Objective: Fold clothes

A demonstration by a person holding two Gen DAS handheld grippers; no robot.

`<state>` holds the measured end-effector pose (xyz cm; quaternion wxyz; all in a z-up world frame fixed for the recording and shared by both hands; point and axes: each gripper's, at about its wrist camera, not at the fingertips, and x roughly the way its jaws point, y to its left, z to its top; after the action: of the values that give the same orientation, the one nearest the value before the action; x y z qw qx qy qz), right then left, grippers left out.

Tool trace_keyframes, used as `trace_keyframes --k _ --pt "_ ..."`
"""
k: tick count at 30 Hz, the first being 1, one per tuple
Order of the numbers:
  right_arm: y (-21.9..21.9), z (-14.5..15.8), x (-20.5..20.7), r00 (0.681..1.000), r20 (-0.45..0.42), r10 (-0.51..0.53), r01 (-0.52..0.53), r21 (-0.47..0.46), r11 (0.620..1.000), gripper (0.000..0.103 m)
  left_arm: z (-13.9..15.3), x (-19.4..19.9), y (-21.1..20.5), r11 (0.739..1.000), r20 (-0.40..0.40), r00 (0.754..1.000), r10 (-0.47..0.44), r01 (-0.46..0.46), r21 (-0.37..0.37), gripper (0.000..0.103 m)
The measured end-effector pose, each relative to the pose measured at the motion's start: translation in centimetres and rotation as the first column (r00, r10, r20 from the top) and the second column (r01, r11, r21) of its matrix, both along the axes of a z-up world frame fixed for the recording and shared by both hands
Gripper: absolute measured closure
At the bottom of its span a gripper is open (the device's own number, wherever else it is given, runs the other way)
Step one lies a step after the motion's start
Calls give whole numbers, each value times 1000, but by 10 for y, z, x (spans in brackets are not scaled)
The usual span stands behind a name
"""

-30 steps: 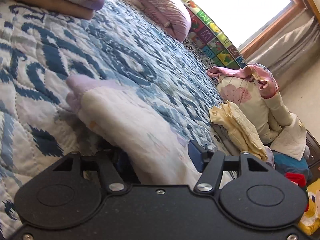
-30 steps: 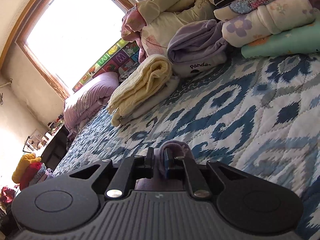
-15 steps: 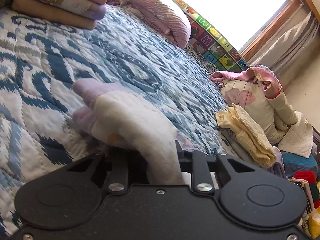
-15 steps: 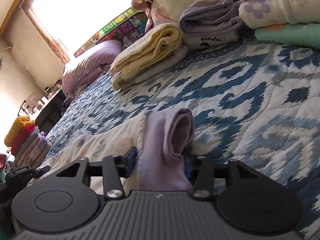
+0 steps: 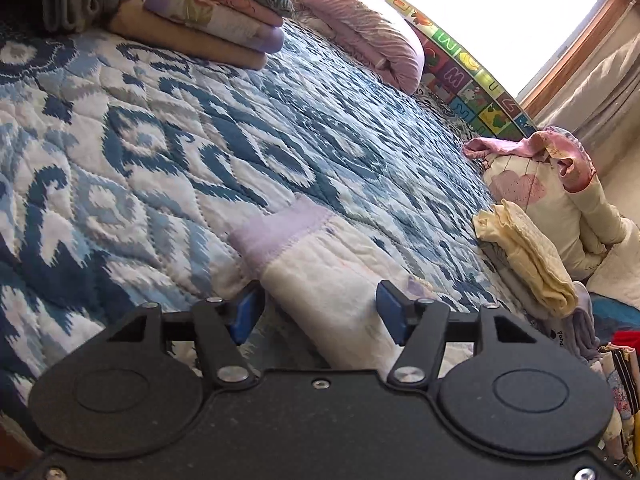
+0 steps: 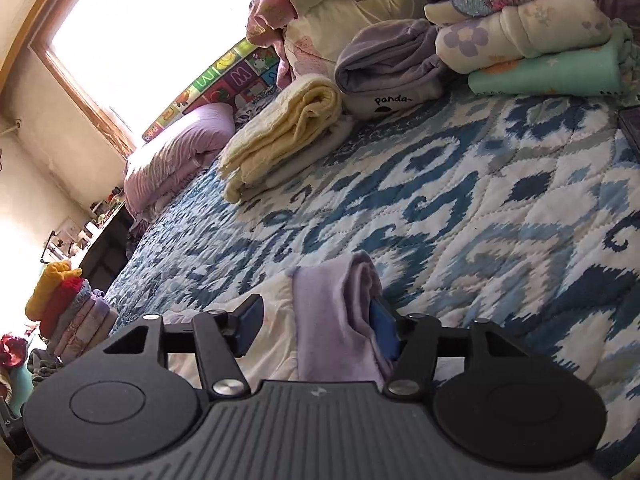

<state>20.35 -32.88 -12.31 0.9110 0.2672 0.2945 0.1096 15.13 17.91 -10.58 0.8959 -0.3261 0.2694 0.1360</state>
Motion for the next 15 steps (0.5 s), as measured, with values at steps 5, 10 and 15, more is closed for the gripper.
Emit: trace_keyframes --k 5,10,15 --pt "2 1 -16 999 10 36 -35 -62 997 32 3 -7 -2 1000 7 1000 -3 3 8 42" --pt "9 2 -38 995 42 86 -80 -128 989 32 6 -13 -5 1000 13 1000 -10 10 6 42" --pt "18 3 -63 990 90 104 -84 -207 975 37 9 -19 -8 1000 19 1000 -17 17 5 42"
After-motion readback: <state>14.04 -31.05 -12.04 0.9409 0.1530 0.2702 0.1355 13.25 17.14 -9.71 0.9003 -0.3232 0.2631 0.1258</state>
